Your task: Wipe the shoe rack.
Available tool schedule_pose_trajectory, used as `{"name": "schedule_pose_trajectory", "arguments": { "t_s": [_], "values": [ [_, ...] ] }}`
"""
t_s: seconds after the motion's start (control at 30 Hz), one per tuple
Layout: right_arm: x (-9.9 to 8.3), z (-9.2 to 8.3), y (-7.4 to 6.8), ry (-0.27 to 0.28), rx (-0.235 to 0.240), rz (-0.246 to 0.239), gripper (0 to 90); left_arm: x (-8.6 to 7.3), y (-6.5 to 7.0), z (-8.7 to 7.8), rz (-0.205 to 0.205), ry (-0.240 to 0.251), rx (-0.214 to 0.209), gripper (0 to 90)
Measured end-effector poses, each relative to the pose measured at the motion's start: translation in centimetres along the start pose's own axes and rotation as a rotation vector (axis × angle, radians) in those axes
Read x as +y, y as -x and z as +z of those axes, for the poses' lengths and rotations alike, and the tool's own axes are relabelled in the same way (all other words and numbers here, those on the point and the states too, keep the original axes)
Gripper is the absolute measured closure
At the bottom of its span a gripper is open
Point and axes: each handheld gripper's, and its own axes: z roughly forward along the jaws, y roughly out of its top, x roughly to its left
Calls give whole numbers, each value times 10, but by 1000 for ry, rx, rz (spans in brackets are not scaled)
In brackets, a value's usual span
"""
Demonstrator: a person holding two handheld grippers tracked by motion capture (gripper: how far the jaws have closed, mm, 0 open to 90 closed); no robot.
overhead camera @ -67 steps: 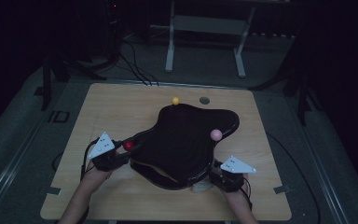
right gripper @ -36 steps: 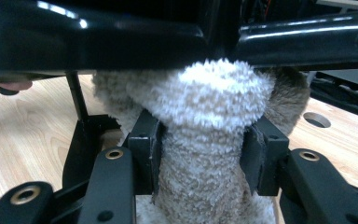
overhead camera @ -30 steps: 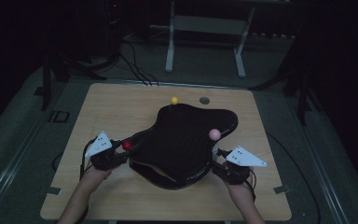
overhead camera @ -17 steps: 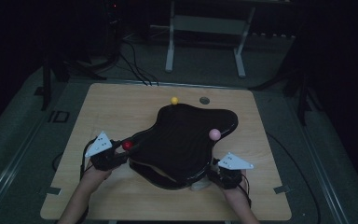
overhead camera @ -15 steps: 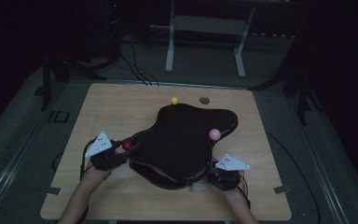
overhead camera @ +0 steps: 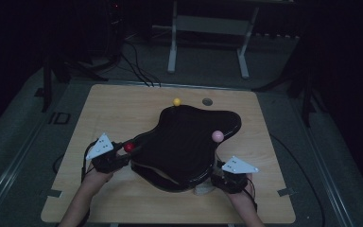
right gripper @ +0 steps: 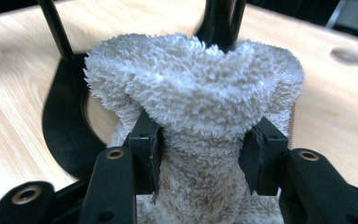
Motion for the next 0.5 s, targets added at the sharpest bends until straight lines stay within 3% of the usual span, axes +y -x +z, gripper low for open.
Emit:
{"name": "schedule_pose_trajectory", "arguments": {
  "t_s": [0.3, 0.4, 0.5],
  "values": [
    [49, -34, 0, 168, -9, -4, 501, 0, 0, 0, -2, 3, 4, 593],
    [57, -33, 0, 158, -24, -8, 560, 0, -1, 0, -5, 5, 4, 593],
    [50, -25, 1, 132, -23, 0, 613, 0, 0, -1, -3, 1, 5, 594]
  ]
}}
